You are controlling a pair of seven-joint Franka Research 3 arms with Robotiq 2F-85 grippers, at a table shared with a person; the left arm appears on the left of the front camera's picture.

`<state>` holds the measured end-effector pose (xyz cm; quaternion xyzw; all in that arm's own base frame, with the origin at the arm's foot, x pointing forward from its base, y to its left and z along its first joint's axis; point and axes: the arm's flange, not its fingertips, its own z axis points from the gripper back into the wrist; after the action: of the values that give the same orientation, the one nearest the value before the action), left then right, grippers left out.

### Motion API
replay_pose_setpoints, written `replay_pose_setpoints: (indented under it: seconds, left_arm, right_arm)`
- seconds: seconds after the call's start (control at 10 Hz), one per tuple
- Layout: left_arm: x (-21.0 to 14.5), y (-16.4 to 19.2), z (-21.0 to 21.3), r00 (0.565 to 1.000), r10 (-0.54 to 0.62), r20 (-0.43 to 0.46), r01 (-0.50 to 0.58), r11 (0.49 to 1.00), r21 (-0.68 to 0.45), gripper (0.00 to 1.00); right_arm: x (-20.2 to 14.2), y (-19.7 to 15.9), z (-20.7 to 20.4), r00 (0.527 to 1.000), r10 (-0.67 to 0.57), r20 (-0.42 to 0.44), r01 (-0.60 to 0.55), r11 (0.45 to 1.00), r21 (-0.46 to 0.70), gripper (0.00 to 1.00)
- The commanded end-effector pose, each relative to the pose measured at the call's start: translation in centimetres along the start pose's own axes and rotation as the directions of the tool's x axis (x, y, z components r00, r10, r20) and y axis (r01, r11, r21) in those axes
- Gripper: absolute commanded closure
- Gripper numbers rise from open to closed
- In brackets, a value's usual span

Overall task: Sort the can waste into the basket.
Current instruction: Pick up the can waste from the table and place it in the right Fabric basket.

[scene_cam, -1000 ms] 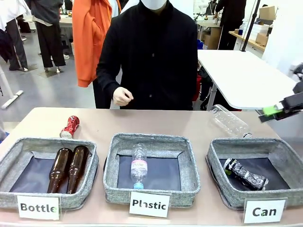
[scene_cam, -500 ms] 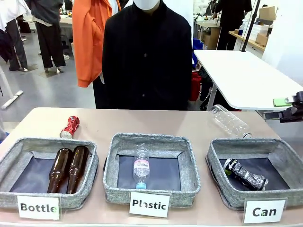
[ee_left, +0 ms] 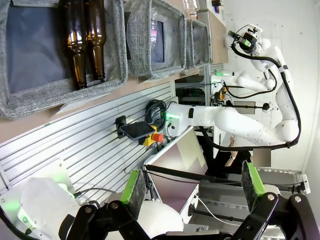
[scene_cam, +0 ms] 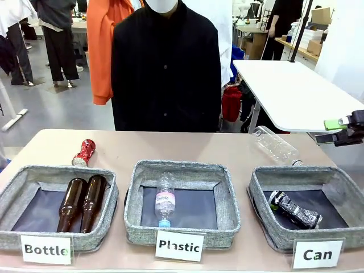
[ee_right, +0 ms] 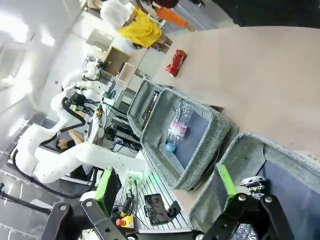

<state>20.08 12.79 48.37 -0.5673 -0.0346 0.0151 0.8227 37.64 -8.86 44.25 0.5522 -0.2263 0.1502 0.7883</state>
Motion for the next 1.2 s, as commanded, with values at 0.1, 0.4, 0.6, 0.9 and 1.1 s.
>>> replay_pose_setpoints:
  seconds: [0.1,0.4,0.6,0.9,1.1]
  left_arm:
    - [-0.3,-0.1,0.0,1.000,0.011,-0.005,-0.011,1.000,-0.005,0.00]
    - [4.2,-4.0,-2.2,0.999,-0.007,-0.045,0.016,0.981,0.193,0.00]
    - [12.1,-8.8,-6.4,0.997,0.057,-0.049,-0.025,0.873,0.488,0.00]
    - [22.6,-9.9,-14.9,0.991,0.100,0.084,-0.126,0.565,0.815,0.00]
    - [25.1,-9.9,-16.9,0.988,0.071,0.138,-0.154,0.576,0.803,0.00]
  right_arm:
    - [0.2,0.4,0.3,1.000,-0.003,-0.014,0.003,1.000,-0.007,0.00]
    - [0.2,0.4,0.3,1.000,-0.003,-0.014,0.003,1.000,-0.007,0.00]
    - [0.2,0.4,0.3,1.000,-0.003,-0.014,0.003,1.000,-0.007,0.00]
    - [0.2,0.4,0.3,1.000,-0.003,-0.014,0.003,1.000,-0.007,0.00]
    - [0.2,0.4,0.3,1.000,-0.003,-0.014,0.003,1.000,-0.007,0.00]
